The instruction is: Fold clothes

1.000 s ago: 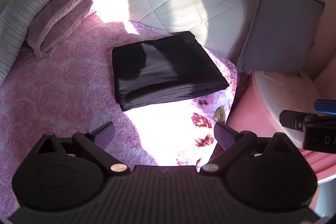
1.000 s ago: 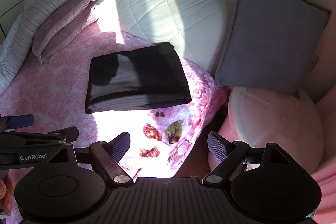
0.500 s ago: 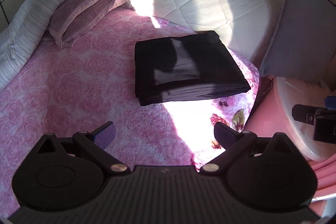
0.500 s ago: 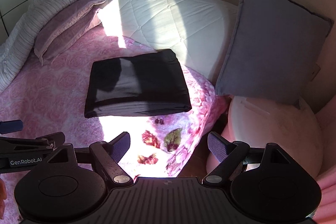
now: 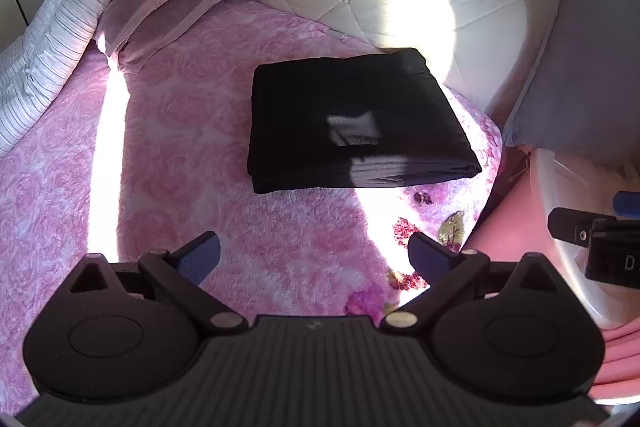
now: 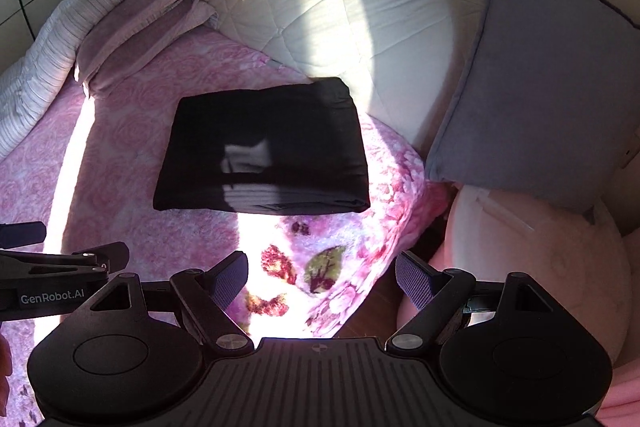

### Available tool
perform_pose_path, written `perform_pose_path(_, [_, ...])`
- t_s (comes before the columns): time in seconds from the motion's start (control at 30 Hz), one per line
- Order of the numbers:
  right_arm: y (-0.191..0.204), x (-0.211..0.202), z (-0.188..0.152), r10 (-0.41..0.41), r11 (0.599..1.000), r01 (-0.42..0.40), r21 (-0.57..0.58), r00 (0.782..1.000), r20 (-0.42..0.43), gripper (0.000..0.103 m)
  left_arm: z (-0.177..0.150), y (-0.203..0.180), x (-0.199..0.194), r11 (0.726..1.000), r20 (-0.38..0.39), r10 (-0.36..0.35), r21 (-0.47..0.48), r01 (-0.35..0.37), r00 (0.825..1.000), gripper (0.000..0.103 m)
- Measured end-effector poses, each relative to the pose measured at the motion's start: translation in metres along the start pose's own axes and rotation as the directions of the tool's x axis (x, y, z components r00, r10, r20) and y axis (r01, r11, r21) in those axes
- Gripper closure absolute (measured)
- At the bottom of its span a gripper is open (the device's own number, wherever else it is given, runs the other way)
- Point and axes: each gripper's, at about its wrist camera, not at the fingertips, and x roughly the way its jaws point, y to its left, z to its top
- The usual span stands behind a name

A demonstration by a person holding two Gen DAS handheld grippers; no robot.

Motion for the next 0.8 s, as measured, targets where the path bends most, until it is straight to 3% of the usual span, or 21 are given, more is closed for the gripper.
perform_pose_path(0.8, [0.012, 0.02, -0.003, 0.041, 0.996, -0.044, -0.073, 0.998, -0.043, 0.019, -0.003, 0.007, 0.014, 0.997, -0.028, 0.034, -0.061, -0.036, 0.999, 0.004])
